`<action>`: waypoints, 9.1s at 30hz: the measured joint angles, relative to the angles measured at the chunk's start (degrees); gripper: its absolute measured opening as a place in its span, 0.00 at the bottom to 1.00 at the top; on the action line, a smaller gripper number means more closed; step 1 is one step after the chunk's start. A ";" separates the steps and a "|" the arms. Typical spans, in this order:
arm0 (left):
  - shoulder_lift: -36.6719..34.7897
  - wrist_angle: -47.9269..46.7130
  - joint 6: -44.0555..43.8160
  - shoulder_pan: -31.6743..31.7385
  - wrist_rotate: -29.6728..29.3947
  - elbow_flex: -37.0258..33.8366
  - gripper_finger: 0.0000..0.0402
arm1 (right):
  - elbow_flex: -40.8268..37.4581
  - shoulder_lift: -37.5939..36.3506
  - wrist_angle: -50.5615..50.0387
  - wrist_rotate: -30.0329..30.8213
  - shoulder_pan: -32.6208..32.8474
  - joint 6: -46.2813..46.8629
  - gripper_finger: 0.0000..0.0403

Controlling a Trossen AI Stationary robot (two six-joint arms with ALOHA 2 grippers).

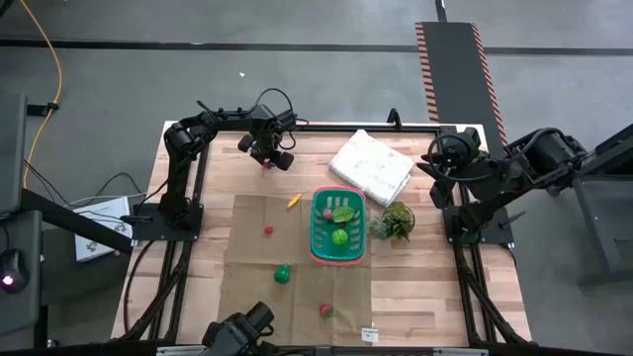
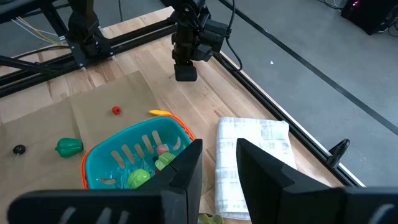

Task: Pick and placing Produce into tupperware
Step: Put the red cherry into the blue basket, then put the red raspberry into the blue basket

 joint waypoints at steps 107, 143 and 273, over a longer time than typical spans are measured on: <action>0.02 -11.57 12.09 -1.30 16.73 34.56 0.25 | 0.00 0.00 0.00 1.14 0.02 0.02 0.22; -0.04 -0.11 11.21 -36.90 8.11 43.19 0.26 | 0.02 -2.30 -1.46 -0.29 0.06 -0.89 0.22; -0.55 -15.14 26.12 -37.85 10.57 51.73 0.33 | 0.02 -2.19 -1.45 0.05 0.07 0.63 0.22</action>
